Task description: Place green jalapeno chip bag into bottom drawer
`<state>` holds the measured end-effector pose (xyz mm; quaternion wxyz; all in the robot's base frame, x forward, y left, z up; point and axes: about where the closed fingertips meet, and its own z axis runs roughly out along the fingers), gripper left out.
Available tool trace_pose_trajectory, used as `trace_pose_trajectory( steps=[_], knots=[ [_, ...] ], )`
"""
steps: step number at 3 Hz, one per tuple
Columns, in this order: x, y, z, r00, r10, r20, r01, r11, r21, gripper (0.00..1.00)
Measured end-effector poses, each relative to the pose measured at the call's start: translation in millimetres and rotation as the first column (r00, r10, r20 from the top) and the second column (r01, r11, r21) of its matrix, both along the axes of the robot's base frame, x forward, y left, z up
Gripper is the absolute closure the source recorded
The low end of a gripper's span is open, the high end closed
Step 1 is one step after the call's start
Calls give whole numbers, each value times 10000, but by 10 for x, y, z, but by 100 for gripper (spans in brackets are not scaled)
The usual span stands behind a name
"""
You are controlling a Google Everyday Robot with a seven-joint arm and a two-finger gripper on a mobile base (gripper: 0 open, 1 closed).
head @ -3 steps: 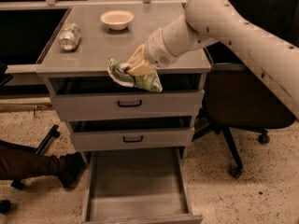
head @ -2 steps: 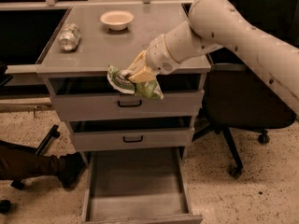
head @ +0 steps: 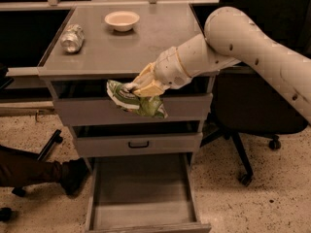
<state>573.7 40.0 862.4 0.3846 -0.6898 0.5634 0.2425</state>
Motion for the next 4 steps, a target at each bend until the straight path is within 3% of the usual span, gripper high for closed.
trace_pose_trajectory(
  steps=[1,2,3,4],
  knots=[
    [-188,60,-341,9993,193,-310,-189,9997,134,100],
    [-642,193,-1182,9855,634,-1575,-532,9963,678,100],
    [-1083,275,-1879,9643,906,-2487,-662,9923,1048,100],
    [-1083,275,-1879,9643,906,-2487,-662,9923,1048,100]
  ],
)
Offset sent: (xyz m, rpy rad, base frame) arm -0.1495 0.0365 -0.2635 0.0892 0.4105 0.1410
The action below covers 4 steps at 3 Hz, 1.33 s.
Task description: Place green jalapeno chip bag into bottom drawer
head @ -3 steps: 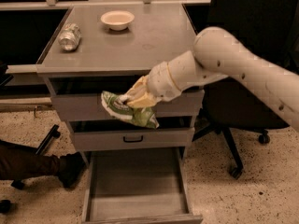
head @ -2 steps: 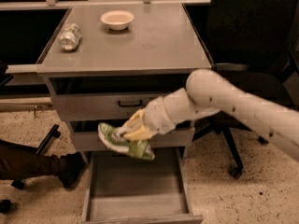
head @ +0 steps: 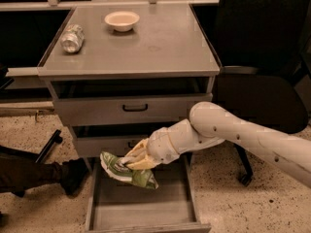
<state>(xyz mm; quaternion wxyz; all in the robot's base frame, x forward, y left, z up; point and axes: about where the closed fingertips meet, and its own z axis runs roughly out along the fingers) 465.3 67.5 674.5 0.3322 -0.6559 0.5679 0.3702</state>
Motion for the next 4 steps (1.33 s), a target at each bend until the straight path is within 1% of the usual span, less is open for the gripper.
trace_pose_trajectory(
  steps=[1,2,3,4],
  knots=[
    [50,84,-175,9980,-3,629,-5,9999,115,100],
    [163,309,-819,9768,177,2136,-249,9992,310,100],
    [465,467,-1601,9509,-395,3071,268,9986,455,100],
    [795,634,-2380,9466,-1120,3023,935,9928,751,100]
  ],
)
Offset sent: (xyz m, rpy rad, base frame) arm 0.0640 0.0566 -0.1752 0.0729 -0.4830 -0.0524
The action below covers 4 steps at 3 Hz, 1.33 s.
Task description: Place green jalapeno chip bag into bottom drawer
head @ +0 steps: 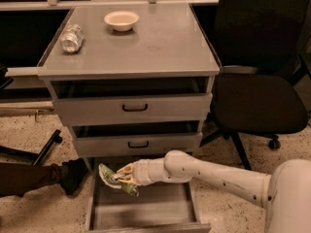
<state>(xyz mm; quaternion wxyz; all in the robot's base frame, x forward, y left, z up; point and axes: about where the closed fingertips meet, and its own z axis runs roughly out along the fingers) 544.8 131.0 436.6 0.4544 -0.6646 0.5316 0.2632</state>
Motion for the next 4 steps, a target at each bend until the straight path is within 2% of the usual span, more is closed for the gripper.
trace_pose_trajectory(
  steps=[1,2,3,4],
  knots=[
    [0,1,4,10000,6,8,-6,10000,-3,100],
    [33,-4,-198,9999,-58,-162,65,9992,398,100],
    [276,-236,-711,9977,-672,-83,677,9928,990,100],
    [470,-432,-1405,9885,-1479,-300,1508,9764,1546,100]
  ],
)
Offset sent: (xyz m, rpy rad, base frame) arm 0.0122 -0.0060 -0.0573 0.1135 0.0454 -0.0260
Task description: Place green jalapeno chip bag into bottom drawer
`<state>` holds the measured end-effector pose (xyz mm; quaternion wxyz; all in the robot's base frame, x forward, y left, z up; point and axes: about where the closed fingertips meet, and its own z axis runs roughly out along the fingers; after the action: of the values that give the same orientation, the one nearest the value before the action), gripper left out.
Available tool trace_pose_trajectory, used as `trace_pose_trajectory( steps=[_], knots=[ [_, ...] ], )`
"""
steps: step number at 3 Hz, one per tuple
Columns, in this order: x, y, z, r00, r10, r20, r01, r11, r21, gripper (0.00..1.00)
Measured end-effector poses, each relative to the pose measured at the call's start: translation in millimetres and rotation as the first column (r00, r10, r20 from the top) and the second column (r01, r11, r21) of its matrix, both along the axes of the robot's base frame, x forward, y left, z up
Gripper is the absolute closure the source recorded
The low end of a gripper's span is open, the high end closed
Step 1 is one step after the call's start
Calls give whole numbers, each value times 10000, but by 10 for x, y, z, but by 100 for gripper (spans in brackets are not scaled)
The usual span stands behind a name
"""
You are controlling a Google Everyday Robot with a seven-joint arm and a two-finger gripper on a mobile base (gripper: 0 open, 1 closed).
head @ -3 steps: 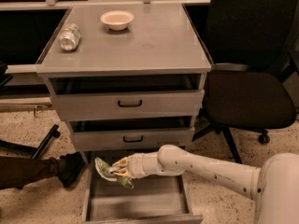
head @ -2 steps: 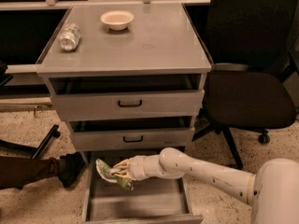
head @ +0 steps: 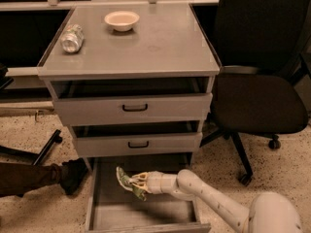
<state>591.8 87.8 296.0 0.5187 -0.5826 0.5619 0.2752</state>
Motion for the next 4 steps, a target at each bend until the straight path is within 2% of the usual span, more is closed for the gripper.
trace_pose_trajectory(
  steps=[1,2,3,4],
  knots=[
    [-66,-13,-822,9957,-394,-834,424,9985,340,100],
    [-181,52,-1355,9891,-347,-1431,414,9982,445,100],
    [-133,-1,-1422,9882,-504,-1445,565,9976,389,81],
    [-133,-1,-1422,9882,-503,-1445,565,9976,390,58]
  ],
)
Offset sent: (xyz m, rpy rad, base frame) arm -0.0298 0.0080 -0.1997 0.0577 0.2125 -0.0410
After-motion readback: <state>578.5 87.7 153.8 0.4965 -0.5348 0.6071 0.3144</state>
